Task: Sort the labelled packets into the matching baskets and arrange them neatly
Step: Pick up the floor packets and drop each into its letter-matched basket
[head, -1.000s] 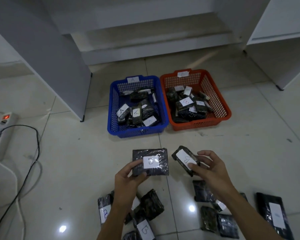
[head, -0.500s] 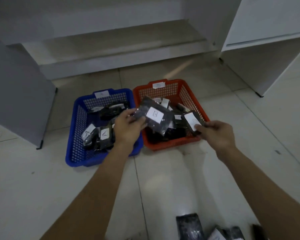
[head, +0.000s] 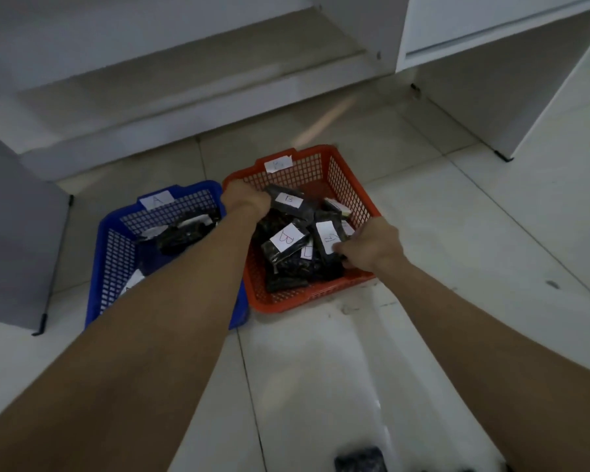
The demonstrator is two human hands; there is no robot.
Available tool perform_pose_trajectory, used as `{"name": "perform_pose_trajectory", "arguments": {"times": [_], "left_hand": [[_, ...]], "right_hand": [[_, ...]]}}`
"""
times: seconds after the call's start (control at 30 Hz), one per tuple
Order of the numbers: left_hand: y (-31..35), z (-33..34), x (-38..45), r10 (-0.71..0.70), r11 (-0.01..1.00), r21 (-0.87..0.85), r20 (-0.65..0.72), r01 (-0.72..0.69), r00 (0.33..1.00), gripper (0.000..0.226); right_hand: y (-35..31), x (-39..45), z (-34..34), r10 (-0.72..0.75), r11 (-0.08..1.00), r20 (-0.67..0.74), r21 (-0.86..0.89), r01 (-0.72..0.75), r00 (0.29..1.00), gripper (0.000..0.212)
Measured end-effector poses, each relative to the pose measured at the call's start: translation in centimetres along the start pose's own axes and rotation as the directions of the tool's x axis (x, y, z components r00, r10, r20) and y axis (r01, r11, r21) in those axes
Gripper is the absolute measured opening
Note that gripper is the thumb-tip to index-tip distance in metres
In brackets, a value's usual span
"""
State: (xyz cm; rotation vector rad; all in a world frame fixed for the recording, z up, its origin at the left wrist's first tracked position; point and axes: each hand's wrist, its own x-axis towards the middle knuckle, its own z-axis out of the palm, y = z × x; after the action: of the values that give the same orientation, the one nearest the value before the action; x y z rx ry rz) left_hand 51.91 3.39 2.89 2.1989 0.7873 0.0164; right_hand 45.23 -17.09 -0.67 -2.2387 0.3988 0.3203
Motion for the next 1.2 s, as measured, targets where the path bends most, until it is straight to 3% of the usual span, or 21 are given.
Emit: {"name": "perform_pose_trajectory", "arguments": {"times": [0.1, 0.2, 0.37, 0.47, 0.53, 0.63, 0.7, 0.8, 0.87, 1.03, 1.13, 1.2], "left_hand": [[-0.4, -0.8, -0.9, 0.003, 1.000, -0.019, -0.030, -0.004, 1.000, 0.020], [-1.6, -2.1, -3.2, 0.052, 0.986, -0.157, -0.026, -0.055, 0.998, 0.008], [-5.6, -3.9, -10.9, 0.047, 0.873, -0.487, 0.025, -0.029, 0.999, 0.027], [-9.0, -5.0, -17.4, 0.058, 0.774, -0.633, 0.094, 0.015, 0.994, 0.033], [-11.7, -4.9, -21.8, 0.030, 0.792, -0.608, 0.143, 0.064, 0.989, 0.035], [-15.3, -3.1, -28.3, 0.014, 0.825, -0.538, 0.328, 0.175, 0.944, 0.032], [-17.4, -1.1, -31.9, -0.001, 0.971, -0.214, 0.435, 0.105, 0.900, 0.040], [-19.5, 1.6, -36.0, -0.125, 0.987, 0.148, 0.492, 0.058, 0.861, 0.062], [-19.7, 3.1, -37.7, -0.133, 0.971, 0.237, 0.468, 0.020, 0.874, 0.063], [-19.3, 3.6, -38.0, -0.105, 0.956, 0.292, 0.390, -0.015, 0.915, 0.066], [-19.4, 2.4, -37.1, -0.119, 0.969, 0.246, 0.378, 0.024, 0.918, 0.071], [-19.5, 1.2, -36.3, -0.158, 0.986, 0.012, 0.387, 0.166, 0.908, 0.058]], "right_hand": [[0.1, -0.5, -0.6, 0.025, 1.000, 0.016, 0.003, -0.025, 1.000, 0.033], [0.4, -2.1, -1.7, 0.014, 0.999, -0.004, 0.044, -0.014, 1.000, 0.031], [0.7, -6.9, -3.9, -0.112, 0.988, -0.169, 0.086, 0.127, 0.979, 0.014], [2.4, -9.9, -4.8, -0.144, 0.969, -0.125, 0.184, 0.165, 0.982, 0.004], [4.7, -12.4, -5.1, -0.173, 0.972, -0.023, 0.161, 0.174, 0.985, 0.007], [9.2, -16.8, -5.1, -0.262, 0.961, 0.199, -0.036, 0.274, 0.944, 0.007], [12.3, -19.8, -4.9, -0.243, 0.930, 0.406, -0.161, 0.331, 0.881, 0.011], [16.4, -23.3, -4.1, -0.120, 0.797, 0.576, -0.430, 0.424, 0.809, 0.045], [18.3, -24.6, -3.3, -0.105, 0.687, 0.583, -0.543, 0.482, 0.806, 0.057], [20.1, -24.8, -2.8, -0.192, 0.652, 0.521, -0.566, 0.505, 0.831, 0.054], [20.2, -24.3, -3.0, -0.205, 0.808, 0.482, -0.407, 0.425, 0.852, 0.051], [19.9, -23.9, -3.5, -0.211, 0.922, 0.400, -0.221, 0.317, 0.892, 0.047]]}}
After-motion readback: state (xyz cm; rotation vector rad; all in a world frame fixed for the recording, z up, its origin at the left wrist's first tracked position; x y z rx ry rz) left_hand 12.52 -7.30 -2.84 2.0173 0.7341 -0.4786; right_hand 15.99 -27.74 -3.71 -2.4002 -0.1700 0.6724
